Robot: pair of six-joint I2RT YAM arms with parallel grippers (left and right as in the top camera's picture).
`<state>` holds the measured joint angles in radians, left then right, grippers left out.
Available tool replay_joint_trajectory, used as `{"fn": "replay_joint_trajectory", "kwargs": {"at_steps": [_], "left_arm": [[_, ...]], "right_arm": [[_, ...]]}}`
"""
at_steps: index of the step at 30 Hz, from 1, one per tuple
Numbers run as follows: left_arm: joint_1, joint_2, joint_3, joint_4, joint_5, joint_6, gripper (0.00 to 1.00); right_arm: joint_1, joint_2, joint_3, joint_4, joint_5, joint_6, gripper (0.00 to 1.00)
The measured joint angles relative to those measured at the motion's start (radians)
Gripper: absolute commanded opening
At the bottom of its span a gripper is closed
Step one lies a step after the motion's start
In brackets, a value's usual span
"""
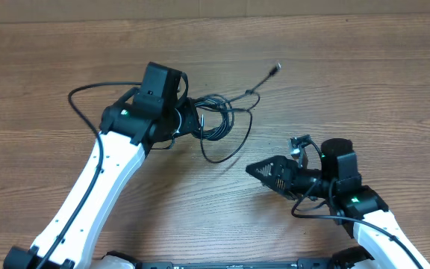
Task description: Untangle cables
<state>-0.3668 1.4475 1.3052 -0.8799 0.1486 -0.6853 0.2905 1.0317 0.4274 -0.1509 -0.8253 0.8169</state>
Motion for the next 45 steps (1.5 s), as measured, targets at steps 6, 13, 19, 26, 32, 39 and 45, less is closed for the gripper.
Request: {"fn": "replay_joint_trajectory", "kwargs": {"at_steps": [6,13,19,26,32,39,45], "left_arm": [[0.0,-0.063,0.0,0.08,0.119,-0.11,0.04],[0.0,-0.066,0.0,0.17,0.267,-0.131,0.04],[0.003,-0.066,0.0,0.166,0.301,-0.04,0.04],[0.029,-0.066,0.0,0.14,0.307,0.034,0.04],[0.028,-0.066,0.0,0.14,0.304,0.051,0.04],[0.028,-0.066,0.0,0.117,0.307,0.057,0.04],[0.028,-0.066,0.0,0.154,0.361,0.014,0.04]], "right_arm": [[0.137,0.011,0.0,0.129,0.248,0.134,1.0],[0.227,0.075,0.0,0.173,0.47,0.193,1.0],[0.217,0.098,0.0,0.078,0.589,0.203,1.0],[0.153,0.092,0.0,0.147,0.512,0.206,1.0],[0.148,0.08,0.0,0.241,0.394,0.316,1.0],[0.148,0.082,0.0,0.315,0.437,0.453,1.0],[0.148,0.132,0.0,0.323,0.506,0.442,1.0]]}}
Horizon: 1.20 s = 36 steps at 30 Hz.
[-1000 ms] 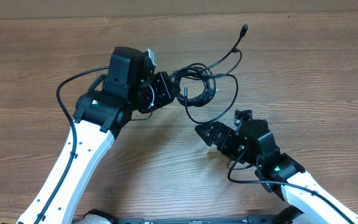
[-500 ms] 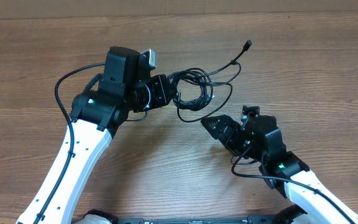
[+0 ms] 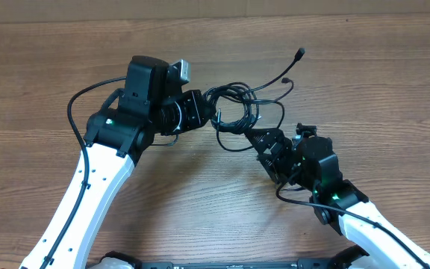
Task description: Untangle cables
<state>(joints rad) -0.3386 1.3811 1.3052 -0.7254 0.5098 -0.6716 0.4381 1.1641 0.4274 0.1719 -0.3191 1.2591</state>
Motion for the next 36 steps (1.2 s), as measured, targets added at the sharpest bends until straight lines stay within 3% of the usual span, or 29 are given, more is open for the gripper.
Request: {"fn": "replay_joint_trajectory", "kwargs": {"at_steps": [8,14,26,30,36], "left_arm": [[0.007,0.0,0.0,0.044,0.026,-0.005,0.04],[0.027,0.0,0.0,0.015,0.003,0.076,0.04],[0.027,0.0,0.0,-0.165,-0.379,0.28,0.04],[0.027,0.0,0.0,-0.182,-0.43,0.369,0.04],[0.027,0.0,0.0,-0.199,-0.401,0.518,0.04]], "right_arm": [[0.0,0.055,0.003,-0.177,0.101,-0.193,1.0],[-0.019,0.038,0.003,-0.286,0.169,-0.284,1.0],[-0.032,-0.288,0.204,-0.734,0.047,-0.65,1.0],[-0.032,-0.396,0.26,-0.737,-0.037,-0.796,1.0],[-0.032,-0.449,0.273,-0.591,-0.119,-0.913,1.0]]}}
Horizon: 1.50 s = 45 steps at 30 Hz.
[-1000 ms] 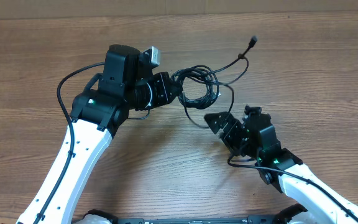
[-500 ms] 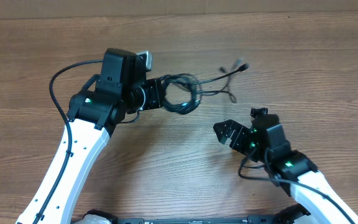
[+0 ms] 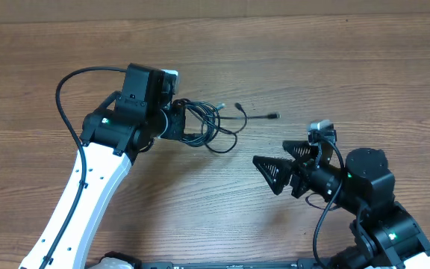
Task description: Untangle cables
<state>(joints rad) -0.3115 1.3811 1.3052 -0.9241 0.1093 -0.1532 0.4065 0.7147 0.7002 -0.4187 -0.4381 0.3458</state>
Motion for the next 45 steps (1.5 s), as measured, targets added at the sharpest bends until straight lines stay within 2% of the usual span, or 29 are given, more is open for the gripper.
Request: {"fn": "replay_joint_trajectory", "kwargs": {"at_steps": [7,10,19,20,22,24,27,29,30,36,45], "left_arm": [[0.0,0.0,0.0,-0.019,0.095,0.183,0.04],[-0.003,0.0,0.0,-0.026,0.116,0.229,0.04],[-0.056,0.0,0.0,-0.019,0.169,0.306,0.04],[-0.059,0.0,0.0,-0.019,0.172,0.308,0.04],[-0.061,0.0,0.0,-0.019,0.175,0.31,0.04],[-0.06,0.0,0.0,-0.018,0.176,0.309,0.04],[-0.06,0.0,0.006,-0.019,0.176,0.306,0.04],[-0.06,0.0,0.017,-0.018,0.176,0.302,0.04],[-0.061,0.0,0.024,-0.017,0.176,0.299,0.04],[-0.062,0.0,0.045,-0.015,0.18,0.266,0.04],[-0.071,0.0,0.046,-0.019,0.126,0.171,0.04]], "right_arm": [[0.011,0.074,0.0,0.144,-0.031,-0.079,1.0],[0.035,0.114,0.0,0.166,-0.036,-0.124,1.0],[0.138,0.349,0.0,0.166,-0.014,-0.201,0.89],[0.151,0.366,0.0,0.165,-0.013,-0.204,0.85],[0.176,0.397,0.0,0.164,-0.008,-0.208,0.71],[0.197,0.421,0.0,0.158,0.005,-0.215,0.49],[0.214,0.454,0.0,0.123,0.038,-0.226,0.21],[0.216,0.464,0.0,0.107,0.049,-0.235,0.06],[0.216,0.466,0.0,0.105,0.051,-0.239,0.04],[0.217,0.455,0.001,0.111,0.0,-0.183,0.04],[0.214,0.352,0.001,0.171,-0.198,0.022,0.04]]}}
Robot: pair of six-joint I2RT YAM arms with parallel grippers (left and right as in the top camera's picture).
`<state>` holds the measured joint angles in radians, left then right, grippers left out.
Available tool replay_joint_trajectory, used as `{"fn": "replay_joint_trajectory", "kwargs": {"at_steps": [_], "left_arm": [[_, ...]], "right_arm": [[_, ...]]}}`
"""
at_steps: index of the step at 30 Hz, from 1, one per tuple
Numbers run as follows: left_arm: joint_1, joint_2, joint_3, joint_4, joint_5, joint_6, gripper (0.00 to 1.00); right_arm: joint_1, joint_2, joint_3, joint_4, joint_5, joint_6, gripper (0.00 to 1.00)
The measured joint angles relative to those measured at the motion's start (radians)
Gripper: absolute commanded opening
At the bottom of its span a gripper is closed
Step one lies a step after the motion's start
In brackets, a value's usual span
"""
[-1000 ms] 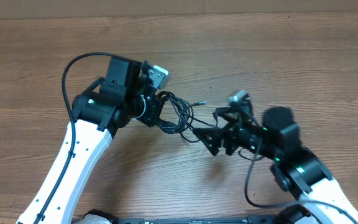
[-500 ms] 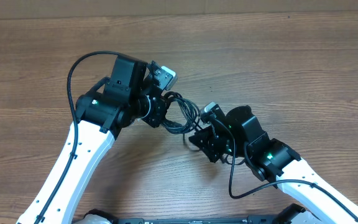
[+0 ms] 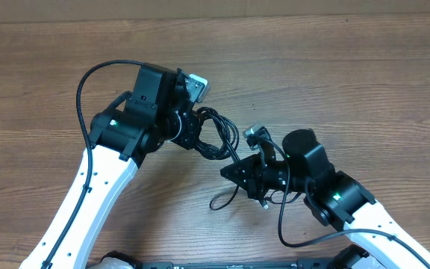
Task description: Untangle cables
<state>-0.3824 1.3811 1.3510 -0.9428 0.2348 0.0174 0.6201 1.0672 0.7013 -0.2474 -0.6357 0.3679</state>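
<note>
A bundle of thin black cables point(image 3: 213, 140) hangs lifted just right of my left gripper point(image 3: 194, 136), which is shut on its left side. One strand point(image 3: 234, 157) runs down and right from the bundle to my right gripper point(image 3: 231, 173). That gripper's fingers appear shut on the strand. Below them a slack loop point(image 3: 219, 200) trails onto the wooden table point(image 3: 364, 82). The cable ends are hidden.
The left arm's own black supply cable point(image 3: 88, 82) arcs over the table at the left. The right arm's supply cable point(image 3: 286, 228) loops near the front edge. Only bare wood lies along the back and right.
My right gripper has moved left and up, from well clear of the cables to the strand under the bundle. The bundle now hangs lower and further right, and its loose ends no longer show.
First my left gripper held the bundle at the table's middle with the right gripper far off. Then the right gripper stood at the bundle's lower right. Then it was back away, with loose ends lying out to the right. Now it is on a strand.
</note>
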Motion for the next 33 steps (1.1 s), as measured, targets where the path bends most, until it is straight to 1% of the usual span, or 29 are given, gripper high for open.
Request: {"fn": "replay_joint_trajectory", "kwargs": {"at_steps": [4,8,10,12,17,23,28,33], "left_arm": [[-0.004,0.0,0.002,0.018,-0.007,-0.047,0.04],[-0.015,-0.003,0.007,0.026,-0.018,-0.076,0.04],[-0.031,-0.005,0.01,0.031,-0.033,-0.087,0.04],[-0.043,-0.005,0.011,0.036,-0.048,-0.094,0.04],[-0.05,-0.005,0.011,0.04,-0.063,-0.117,0.04],[-0.077,-0.005,0.012,0.051,0.014,-0.126,0.04],[-0.116,-0.005,0.012,0.029,0.07,-0.102,0.04],[-0.127,-0.005,0.013,0.026,0.098,-0.07,0.04]], "right_arm": [[-0.005,-0.016,0.0,0.119,-0.087,0.149,0.04],[-0.005,-0.015,0.0,0.246,-0.126,0.298,0.04],[-0.005,-0.016,0.0,0.279,-0.131,0.353,0.04],[-0.004,-0.017,0.0,0.275,-0.122,0.394,0.04],[-0.003,-0.016,0.0,0.284,-0.074,0.459,0.04],[-0.002,0.025,0.0,0.284,0.077,0.522,0.04],[-0.001,0.063,0.0,0.275,0.193,0.562,0.04],[-0.001,0.07,0.0,0.273,0.237,0.575,0.04]]}}
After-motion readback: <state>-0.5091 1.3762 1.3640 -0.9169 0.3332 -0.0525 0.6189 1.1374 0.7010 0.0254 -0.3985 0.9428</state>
